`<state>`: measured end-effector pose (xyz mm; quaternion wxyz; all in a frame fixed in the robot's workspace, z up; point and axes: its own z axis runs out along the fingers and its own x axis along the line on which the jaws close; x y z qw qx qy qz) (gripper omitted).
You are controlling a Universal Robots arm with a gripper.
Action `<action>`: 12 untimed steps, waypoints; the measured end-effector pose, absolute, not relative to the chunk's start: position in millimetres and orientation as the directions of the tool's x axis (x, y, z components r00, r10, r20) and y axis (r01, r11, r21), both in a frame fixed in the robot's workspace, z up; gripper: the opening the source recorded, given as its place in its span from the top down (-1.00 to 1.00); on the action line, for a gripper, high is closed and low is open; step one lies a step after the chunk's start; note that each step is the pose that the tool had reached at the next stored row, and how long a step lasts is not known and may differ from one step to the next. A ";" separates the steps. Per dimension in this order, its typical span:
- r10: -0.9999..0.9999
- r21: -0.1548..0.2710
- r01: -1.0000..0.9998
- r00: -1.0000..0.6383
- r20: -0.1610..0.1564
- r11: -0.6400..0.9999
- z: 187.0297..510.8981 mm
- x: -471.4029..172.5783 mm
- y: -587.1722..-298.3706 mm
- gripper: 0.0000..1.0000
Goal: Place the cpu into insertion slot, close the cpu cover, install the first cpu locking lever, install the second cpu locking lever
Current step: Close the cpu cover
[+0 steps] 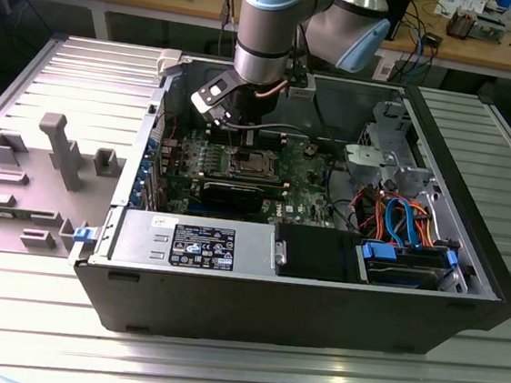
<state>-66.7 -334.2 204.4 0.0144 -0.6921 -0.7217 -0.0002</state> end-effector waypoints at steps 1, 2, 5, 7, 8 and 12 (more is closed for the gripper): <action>0.999 -0.018 0.999 -0.042 0.023 0.042 205.6 -66.6 -333.9 0.79; 0.999 -0.019 0.999 -0.042 0.022 0.042 209.1 -66.6 -334.0 0.79; 0.999 -0.019 0.999 -0.042 0.022 0.042 214.9 -65.9 -334.1 0.79; 0.999 -0.022 0.999 -0.042 0.022 0.042 215.5 -63.5 -334.1 0.79; 0.999 -0.023 0.999 -0.042 0.022 0.042 215.5 -62.4 -334.1 0.79; 0.999 -0.025 0.999 -0.042 0.022 0.042 215.8 -60.9 -334.1 0.79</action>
